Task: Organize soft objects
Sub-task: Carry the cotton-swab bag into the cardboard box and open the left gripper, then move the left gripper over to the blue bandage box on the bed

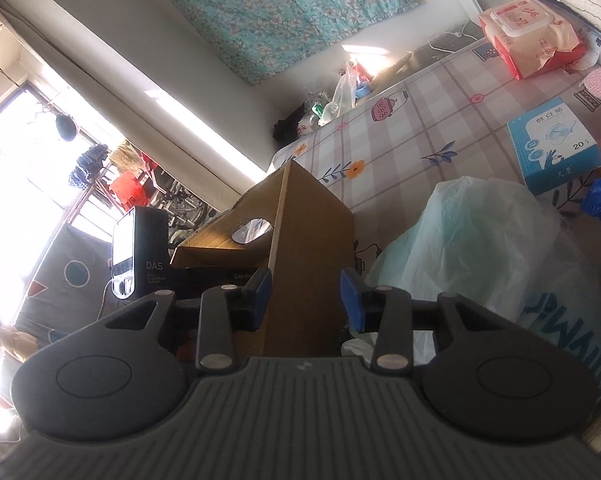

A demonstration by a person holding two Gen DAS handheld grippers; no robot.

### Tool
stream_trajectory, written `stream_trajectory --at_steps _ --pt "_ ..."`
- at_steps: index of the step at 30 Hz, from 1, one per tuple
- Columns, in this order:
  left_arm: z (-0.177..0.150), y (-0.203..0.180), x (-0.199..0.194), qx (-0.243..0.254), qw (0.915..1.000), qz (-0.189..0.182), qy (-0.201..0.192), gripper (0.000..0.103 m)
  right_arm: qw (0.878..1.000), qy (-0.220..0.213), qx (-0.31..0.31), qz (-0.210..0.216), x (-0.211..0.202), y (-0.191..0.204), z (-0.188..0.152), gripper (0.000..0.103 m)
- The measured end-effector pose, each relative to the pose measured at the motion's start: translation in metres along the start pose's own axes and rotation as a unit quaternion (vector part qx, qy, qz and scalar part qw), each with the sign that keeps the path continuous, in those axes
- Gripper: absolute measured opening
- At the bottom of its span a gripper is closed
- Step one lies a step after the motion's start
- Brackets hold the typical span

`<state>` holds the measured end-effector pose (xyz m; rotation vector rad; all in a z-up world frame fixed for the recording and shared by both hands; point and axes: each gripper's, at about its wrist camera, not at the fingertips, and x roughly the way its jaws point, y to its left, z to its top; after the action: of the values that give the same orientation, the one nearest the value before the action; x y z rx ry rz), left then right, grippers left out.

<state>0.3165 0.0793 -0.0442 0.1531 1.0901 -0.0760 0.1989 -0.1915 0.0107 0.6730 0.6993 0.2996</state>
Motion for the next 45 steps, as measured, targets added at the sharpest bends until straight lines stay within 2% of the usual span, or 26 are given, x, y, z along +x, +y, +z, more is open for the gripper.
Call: stream_trajectory --at_steps 3,7,12,16,18,20,23,27,31,33,37,41,45 --pt "-0.001 0.001 -0.019 0.005 0.9998 0.005 -0.018 0.076 1.0 -0.014 -0.006 -0.006 -0.017 -0.003 0.003 0.041" --pt "-0.006 0.007 -0.054 0.007 0.9985 0.013 -0.052 0.078 0.999 -0.031 -0.02 -0.008 -0.041 -0.005 0.01 0.041" --pt "-0.008 0.01 -0.114 0.002 0.9923 0.02 -0.122 0.085 0.998 -0.045 -0.043 -0.019 -0.072 -0.011 0.032 0.042" --pt "0.002 -0.011 -0.155 0.017 0.9863 -0.019 -0.163 0.092 0.998 -0.037 -0.045 -0.029 -0.087 -0.025 0.063 0.042" --pt "0.011 -0.029 -0.164 0.036 0.9843 -0.05 -0.165 0.096 0.999 -0.027 -0.032 -0.035 -0.088 -0.037 0.081 0.042" --pt "0.024 -0.056 -0.164 0.059 0.9841 -0.082 -0.146 0.096 0.999 -0.011 -0.019 -0.048 -0.083 -0.053 0.104 0.042" --pt "0.048 -0.101 -0.142 0.08 0.9847 -0.127 -0.087 0.096 0.998 0.018 0.004 -0.064 -0.07 -0.078 0.133 0.042" --pt "0.074 -0.156 -0.103 0.102 0.9846 -0.138 -0.034 0.092 0.994 0.065 0.04 -0.082 -0.038 -0.111 0.163 0.043" --pt "0.091 -0.202 -0.063 0.124 0.98 -0.155 0.015 0.088 0.987 0.11 0.057 -0.102 -0.002 -0.135 0.181 0.043" --pt "0.098 -0.217 -0.046 0.125 0.9768 -0.17 0.041 0.084 0.983 0.132 0.062 -0.112 0.015 -0.146 0.186 0.043" --pt "0.106 -0.242 -0.014 0.134 0.9692 -0.189 0.085 0.084 0.975 0.164 0.081 -0.127 0.04 -0.17 0.194 0.042" --pt "0.113 -0.261 0.014 0.13 0.9617 -0.204 0.128 0.085 0.968 0.187 0.117 -0.117 0.055 -0.19 0.194 0.041" --pt "0.116 -0.272 0.038 0.117 0.9539 -0.219 0.168 0.086 0.966 0.201 0.123 -0.11 0.069 -0.196 0.194 0.041"
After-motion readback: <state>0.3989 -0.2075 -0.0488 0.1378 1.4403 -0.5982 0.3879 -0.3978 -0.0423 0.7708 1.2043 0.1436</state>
